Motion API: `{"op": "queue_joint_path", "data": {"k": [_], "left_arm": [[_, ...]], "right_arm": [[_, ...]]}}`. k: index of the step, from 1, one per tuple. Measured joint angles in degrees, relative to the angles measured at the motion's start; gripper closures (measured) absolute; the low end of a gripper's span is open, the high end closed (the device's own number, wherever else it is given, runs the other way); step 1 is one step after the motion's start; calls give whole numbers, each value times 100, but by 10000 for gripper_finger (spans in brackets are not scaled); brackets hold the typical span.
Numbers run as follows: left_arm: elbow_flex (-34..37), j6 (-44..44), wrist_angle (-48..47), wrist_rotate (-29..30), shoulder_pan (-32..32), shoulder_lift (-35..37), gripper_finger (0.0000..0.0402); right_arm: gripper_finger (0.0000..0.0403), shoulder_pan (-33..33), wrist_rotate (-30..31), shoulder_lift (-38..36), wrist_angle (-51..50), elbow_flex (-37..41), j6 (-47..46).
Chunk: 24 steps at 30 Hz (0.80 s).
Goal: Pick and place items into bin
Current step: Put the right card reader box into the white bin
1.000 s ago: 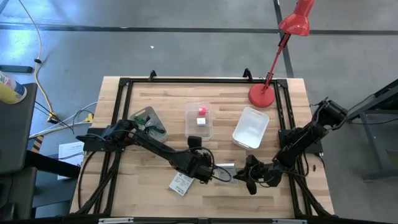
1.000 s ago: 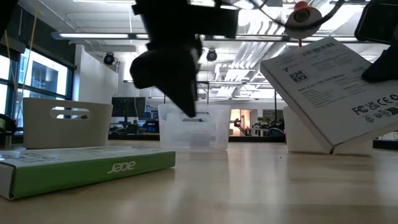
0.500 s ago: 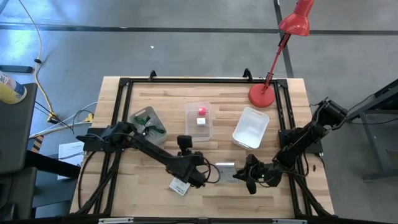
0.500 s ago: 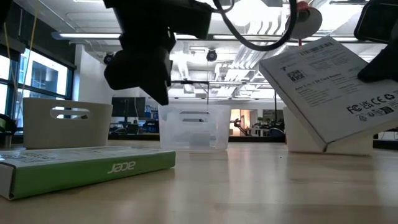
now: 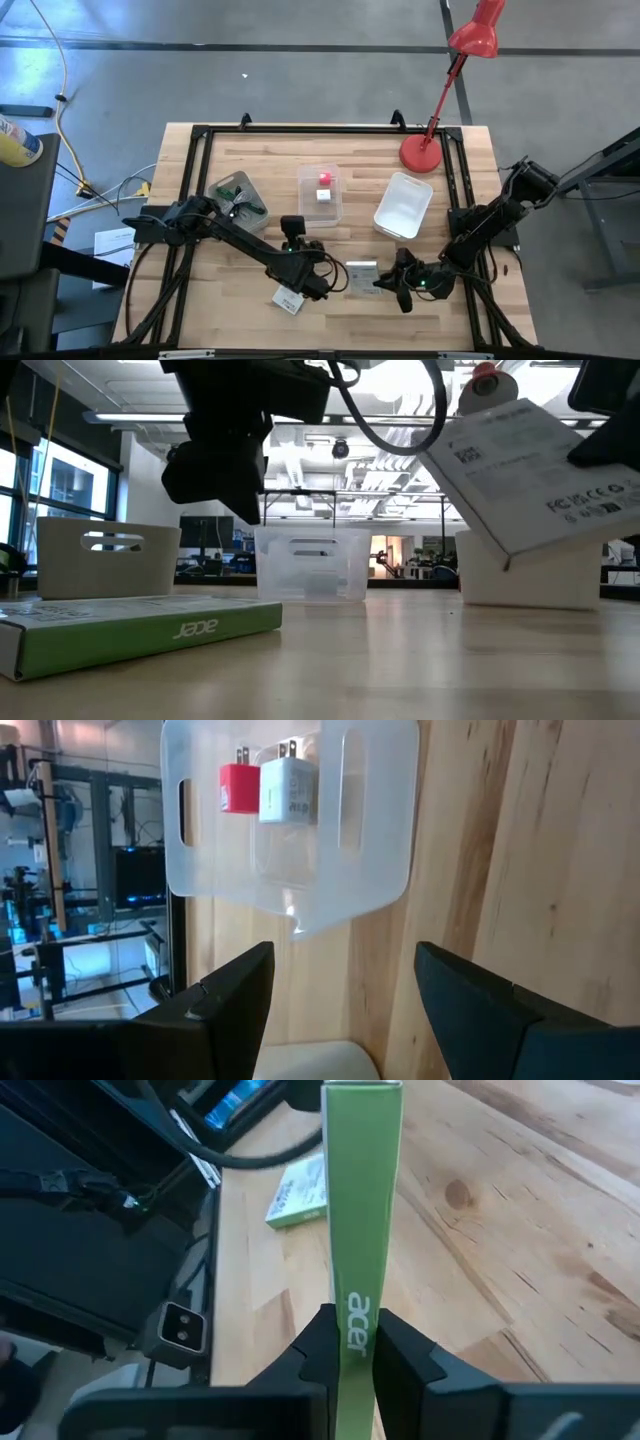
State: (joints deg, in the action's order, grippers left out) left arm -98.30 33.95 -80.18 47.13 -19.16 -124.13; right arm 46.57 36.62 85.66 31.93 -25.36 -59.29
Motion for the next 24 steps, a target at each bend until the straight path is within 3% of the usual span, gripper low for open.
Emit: {"op": "queue_joint_path", "data": {"k": [5,10,20,24], "left_arm": [[0,12,-51,-4,0,1,169],[0,122,-167,-9,0,0,169],[0,242,-251,-11,-4,-1,169],[0,247,-247,-11,-2,-1,169]], "right_arm": [[348,38,124,-330,-16,4,202],[369,242,627,-1042,-312,4,655],[351,721,1811,-2609,-1945,2,850],[367,756,2053,-3086,-2565,2,953]]}}
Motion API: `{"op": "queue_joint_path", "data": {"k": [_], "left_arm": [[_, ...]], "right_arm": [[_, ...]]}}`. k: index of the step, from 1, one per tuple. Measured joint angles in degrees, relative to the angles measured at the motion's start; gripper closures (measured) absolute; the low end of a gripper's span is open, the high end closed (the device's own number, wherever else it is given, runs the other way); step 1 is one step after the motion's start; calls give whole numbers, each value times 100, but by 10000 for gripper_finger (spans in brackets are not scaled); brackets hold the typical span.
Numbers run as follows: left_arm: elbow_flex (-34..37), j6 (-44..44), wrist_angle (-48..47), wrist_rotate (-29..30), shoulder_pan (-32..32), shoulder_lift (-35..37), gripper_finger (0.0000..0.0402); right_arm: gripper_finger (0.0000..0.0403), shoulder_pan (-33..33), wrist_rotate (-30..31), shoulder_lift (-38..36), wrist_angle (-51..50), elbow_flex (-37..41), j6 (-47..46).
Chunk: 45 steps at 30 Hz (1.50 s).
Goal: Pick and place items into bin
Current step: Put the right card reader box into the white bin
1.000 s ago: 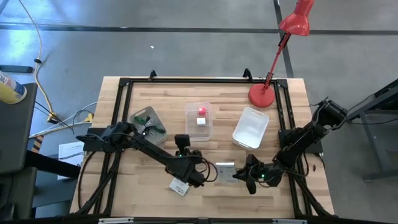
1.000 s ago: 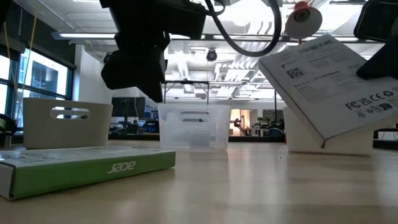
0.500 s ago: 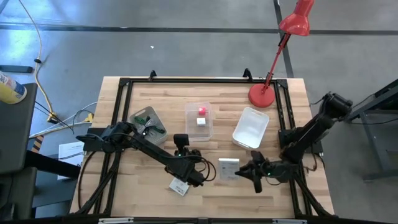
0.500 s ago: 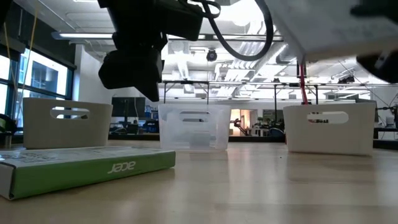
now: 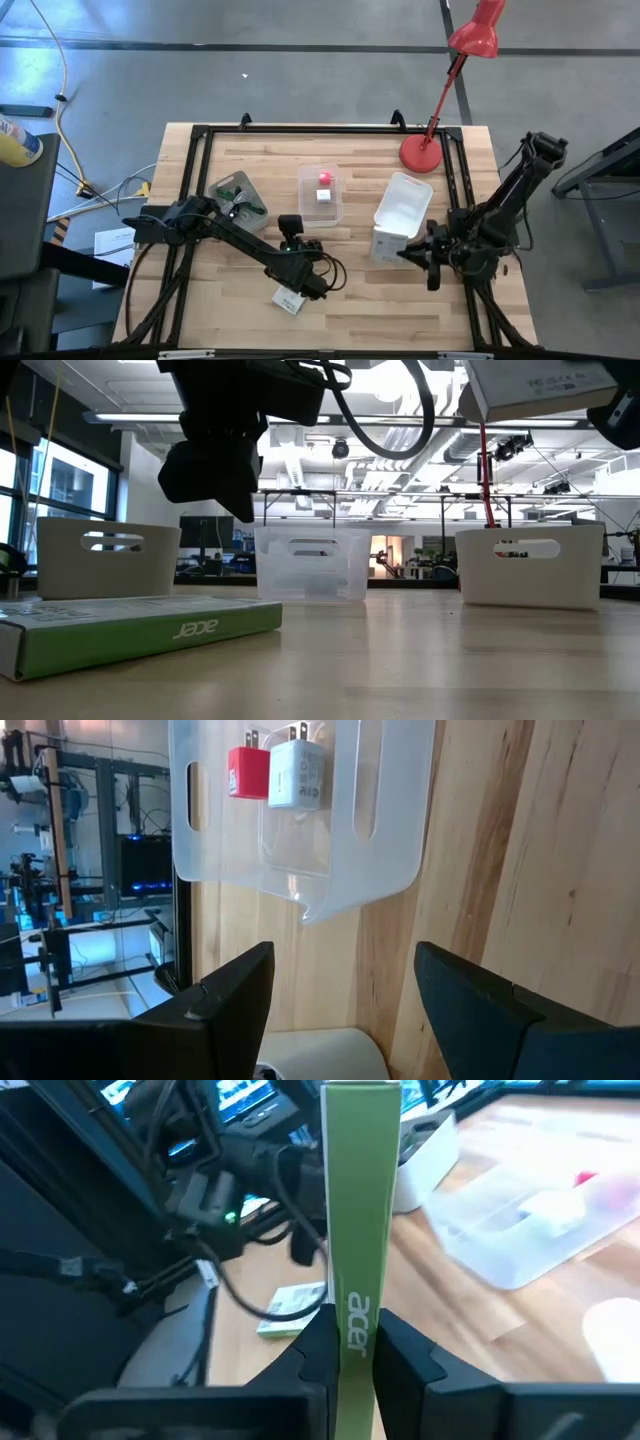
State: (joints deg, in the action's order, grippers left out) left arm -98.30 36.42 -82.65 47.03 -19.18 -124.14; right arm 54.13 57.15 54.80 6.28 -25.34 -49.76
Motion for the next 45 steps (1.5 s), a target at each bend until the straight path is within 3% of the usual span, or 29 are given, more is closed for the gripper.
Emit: {"op": "queue_joint_path", "data": {"k": [11,15,27,33,38,45], "left_arm": [[0,-2,3,14,0,0,169],[0,-2,4,42,2,0,169],[0,4,6,122,2,0,169],[0,7,7,125,2,0,169],[0,7,7,127,2,0,169],[0,99,9,191,2,0,169]], "right_arm": [[355,-13,451,-1184,-1763,0,-109],[371,-13,584,-1524,-2208,0,-106],[367,-75,785,-2323,-3395,0,-175],[370,-362,630,-2589,-3979,-3,-288],[357,-751,224,-2710,-4642,-9,-683],[370,-1340,-287,-2716,-5108,-9,-1086]]}}
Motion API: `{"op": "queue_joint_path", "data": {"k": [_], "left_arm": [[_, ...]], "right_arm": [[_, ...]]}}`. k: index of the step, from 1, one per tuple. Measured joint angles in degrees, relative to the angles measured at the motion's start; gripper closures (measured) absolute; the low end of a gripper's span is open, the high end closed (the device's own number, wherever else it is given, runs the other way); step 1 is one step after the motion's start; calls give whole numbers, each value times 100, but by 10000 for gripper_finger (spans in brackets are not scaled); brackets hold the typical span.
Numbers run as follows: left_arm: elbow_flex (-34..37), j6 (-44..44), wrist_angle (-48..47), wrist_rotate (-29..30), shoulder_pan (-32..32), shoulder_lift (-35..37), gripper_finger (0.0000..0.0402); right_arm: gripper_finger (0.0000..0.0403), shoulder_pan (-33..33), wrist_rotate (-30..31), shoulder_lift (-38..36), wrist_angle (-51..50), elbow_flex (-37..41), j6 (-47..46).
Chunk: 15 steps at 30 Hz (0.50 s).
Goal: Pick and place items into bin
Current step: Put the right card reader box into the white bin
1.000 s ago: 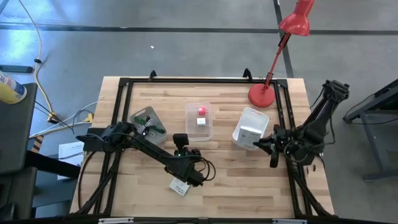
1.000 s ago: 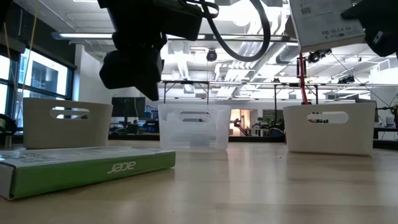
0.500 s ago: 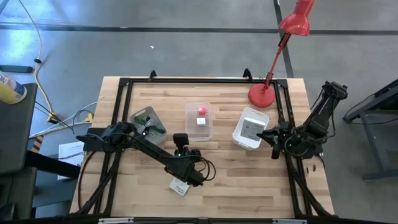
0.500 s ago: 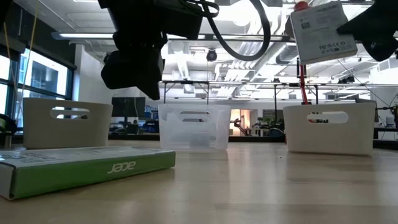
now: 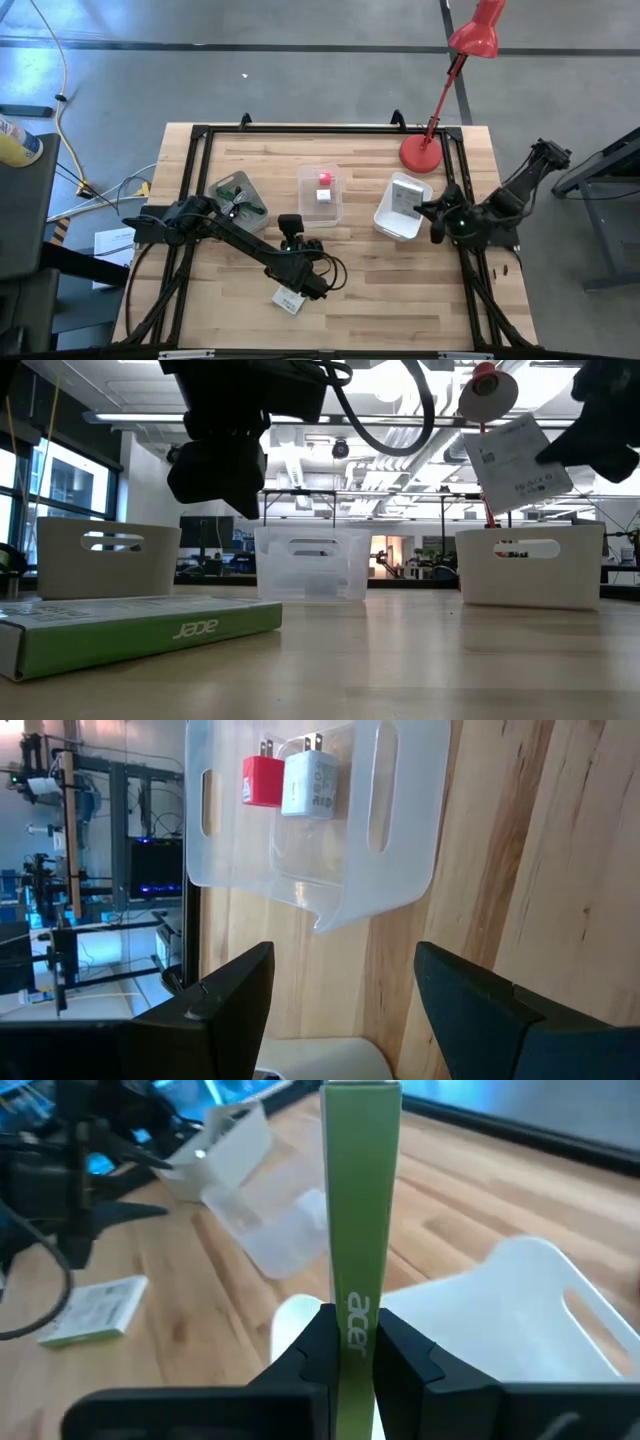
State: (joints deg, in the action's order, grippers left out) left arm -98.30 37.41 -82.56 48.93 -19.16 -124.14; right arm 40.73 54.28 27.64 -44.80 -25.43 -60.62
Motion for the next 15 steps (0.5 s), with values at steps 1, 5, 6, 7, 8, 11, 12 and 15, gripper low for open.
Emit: {"op": "queue_joint_path", "data": {"k": [1,5,6,7,8,11,12,15], "left_arm": [[0,35,0,20,0,0,169],[0,56,0,56,0,0,169],[0,59,2,56,0,0,169],[0,61,6,56,0,0,169],[0,61,11,56,0,0,169],[0,75,24,61,0,-2,169],[0,77,28,61,0,-1,169],[0,76,48,75,0,-1,169]], "right_arm": [[369,-92,-82,0,-44,0,-89],[353,-555,-484,2,-184,0,-492],[352,-687,-598,2,-202,0,-578],[354,-811,-713,3,-220,0,-657],[358,-930,-810,3,-237,0,-714],[370,-1222,-1012,9,-238,0,-828],[371,-1299,-1065,9,-240,0,-855],[367,-1508,-1366,9,-267,0,-1035]]}}
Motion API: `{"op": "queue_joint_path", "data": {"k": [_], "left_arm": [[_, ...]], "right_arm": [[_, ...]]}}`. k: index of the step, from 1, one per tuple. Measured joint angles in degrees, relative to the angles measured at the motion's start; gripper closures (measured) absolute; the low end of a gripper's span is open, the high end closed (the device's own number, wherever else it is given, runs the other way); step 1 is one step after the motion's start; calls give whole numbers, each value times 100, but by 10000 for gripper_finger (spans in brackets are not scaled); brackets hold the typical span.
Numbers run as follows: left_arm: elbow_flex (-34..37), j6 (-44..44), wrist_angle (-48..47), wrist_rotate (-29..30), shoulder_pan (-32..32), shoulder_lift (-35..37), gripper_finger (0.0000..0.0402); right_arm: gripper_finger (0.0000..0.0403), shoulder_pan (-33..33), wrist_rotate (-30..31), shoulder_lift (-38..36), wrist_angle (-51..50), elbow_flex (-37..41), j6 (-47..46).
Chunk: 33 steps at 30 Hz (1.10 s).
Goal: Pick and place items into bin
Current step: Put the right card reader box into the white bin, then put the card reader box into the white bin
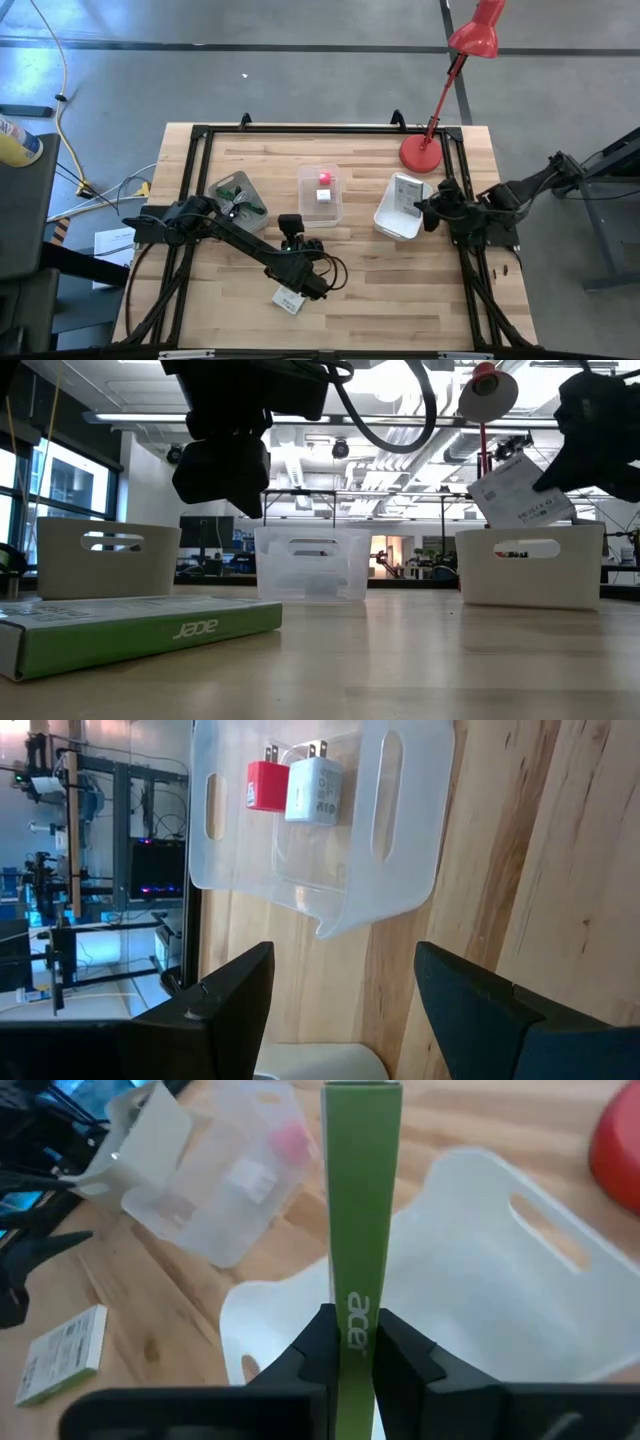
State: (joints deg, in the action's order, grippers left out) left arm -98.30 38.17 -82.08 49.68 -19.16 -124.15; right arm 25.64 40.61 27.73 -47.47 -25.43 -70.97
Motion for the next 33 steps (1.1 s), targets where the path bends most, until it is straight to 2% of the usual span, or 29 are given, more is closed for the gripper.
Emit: {"op": "queue_joint_path", "data": {"k": [6,15,25,33], "left_arm": [[0,-1,23,115,0,-1,169],[0,-9,88,213,0,-1,169],[0,-17,85,215,0,-1,169],[0,-17,90,213,0,-1,169]], "right_arm": [[342,-267,-438,127,-122,0,-359],[364,-469,-597,814,278,2,-306],[291,-467,-829,977,294,2,-365],[281,-463,-769,975,387,9,-235]]}}
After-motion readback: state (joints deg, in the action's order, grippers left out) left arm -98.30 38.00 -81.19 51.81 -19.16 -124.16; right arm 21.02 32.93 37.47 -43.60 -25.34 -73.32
